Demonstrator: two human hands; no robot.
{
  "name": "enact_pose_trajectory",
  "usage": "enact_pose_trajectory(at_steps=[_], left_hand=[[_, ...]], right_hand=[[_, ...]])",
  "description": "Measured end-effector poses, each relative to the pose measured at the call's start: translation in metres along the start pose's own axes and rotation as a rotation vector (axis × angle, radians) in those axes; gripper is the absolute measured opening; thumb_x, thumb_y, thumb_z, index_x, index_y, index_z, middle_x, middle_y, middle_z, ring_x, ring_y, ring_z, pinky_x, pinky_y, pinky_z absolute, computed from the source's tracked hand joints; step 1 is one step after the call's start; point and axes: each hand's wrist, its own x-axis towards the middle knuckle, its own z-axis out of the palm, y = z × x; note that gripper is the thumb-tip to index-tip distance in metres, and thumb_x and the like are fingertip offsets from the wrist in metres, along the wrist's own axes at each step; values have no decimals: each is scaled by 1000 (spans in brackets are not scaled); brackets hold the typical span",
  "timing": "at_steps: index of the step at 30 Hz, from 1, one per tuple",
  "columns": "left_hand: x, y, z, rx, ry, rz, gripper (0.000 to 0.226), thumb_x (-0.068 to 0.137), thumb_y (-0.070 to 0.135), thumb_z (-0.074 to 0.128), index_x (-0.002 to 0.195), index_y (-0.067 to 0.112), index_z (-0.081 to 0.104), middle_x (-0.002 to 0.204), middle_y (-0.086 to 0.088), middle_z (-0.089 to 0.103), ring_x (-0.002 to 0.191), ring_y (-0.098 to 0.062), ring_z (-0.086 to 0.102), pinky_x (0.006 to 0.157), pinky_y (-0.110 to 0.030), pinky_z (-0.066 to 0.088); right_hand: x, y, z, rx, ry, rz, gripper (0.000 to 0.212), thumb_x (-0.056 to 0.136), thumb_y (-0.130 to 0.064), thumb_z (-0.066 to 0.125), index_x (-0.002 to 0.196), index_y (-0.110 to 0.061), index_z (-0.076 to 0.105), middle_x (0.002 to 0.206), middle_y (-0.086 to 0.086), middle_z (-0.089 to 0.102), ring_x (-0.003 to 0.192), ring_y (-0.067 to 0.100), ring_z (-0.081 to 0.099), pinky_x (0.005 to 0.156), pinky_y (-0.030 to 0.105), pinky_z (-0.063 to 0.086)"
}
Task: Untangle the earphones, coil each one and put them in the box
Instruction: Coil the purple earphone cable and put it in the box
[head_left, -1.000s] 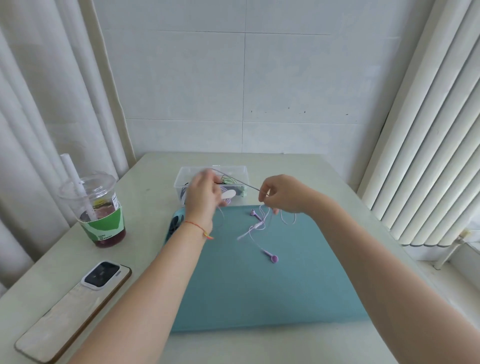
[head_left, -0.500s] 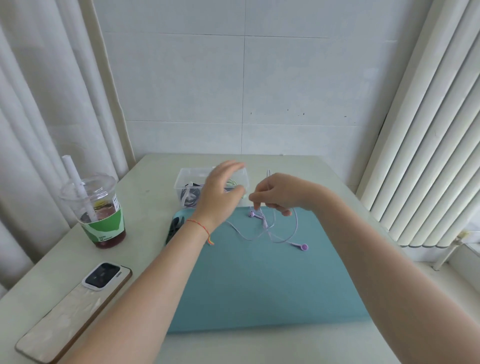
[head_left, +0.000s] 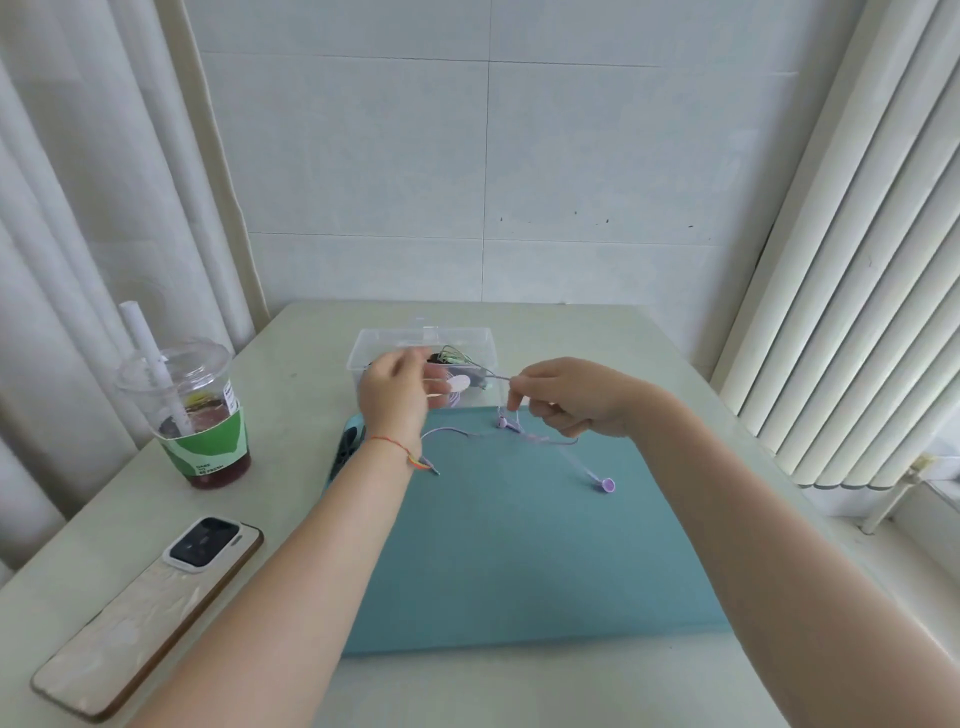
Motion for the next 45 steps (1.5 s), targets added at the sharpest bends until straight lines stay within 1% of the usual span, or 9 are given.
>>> enact_pose_trajectory(at_steps=[5,10,17,21,25,32,37,41,45], left_hand=[[18,-4,-26,-193,220,-144,13,97,6,42,97,3,55,72,-14,62,41,-16,59,43,-24,52],[7,-7,-15,172,-178,-390,14,92,28,61,89,15,58,79,-6,63,73,-22,61,68,-30,50],[-9,5,4,355,-237,229,43,84,14,57,126,19,52,115,5,57,102,-8,54,85,-22,41],[-23,14,17,559,-581,112,26,96,38,54,108,16,62,74,1,61,54,-12,59,67,-30,47],[-4,7,-2,706,-542,156,35,94,37,59,67,17,65,47,10,40,43,-10,36,53,-27,31],[32,4,-36,945,142,261,24,91,25,53,80,8,66,84,-17,61,89,-37,58,73,-38,42],[10,2,-15,751,-227,440,19,85,11,61,100,18,71,104,7,63,108,-11,54,89,-17,37],[-11,-2,16,625,-599,202,18,96,33,55,105,24,68,89,11,68,86,-6,63,80,-24,48],[-8,-15,20,799,-509,166,36,93,43,57,74,13,59,58,7,43,52,-13,42,52,-26,37]], right_hand=[[1,19,-14,172,91,80,28,102,-28,45,82,-11,55,57,-4,19,45,11,15,42,20,14],[5,5,-6,291,60,32,30,103,-29,42,81,-11,52,60,-3,17,48,12,14,45,22,12],[2,-15,2,43,-20,-19,25,100,-12,45,105,-8,69,60,-1,22,51,17,19,48,24,20],[2,-25,15,-69,19,-77,21,93,-7,49,76,-13,59,55,-2,28,49,16,23,46,24,23],[3,-17,8,-106,172,-65,16,85,-3,59,99,-9,58,59,2,50,51,20,43,54,28,39],[1,-3,-2,-245,208,8,14,89,-11,59,90,-6,72,69,5,69,61,15,65,63,22,51],[1,-8,5,-88,201,-18,17,92,-17,57,91,-9,72,58,5,54,48,22,53,51,23,49],[4,-7,18,-150,180,-53,16,87,-20,62,73,-16,66,55,-3,48,46,14,41,51,24,37],[2,7,14,-99,203,-40,5,84,-15,65,89,-13,65,62,-3,52,50,13,45,52,25,39]])
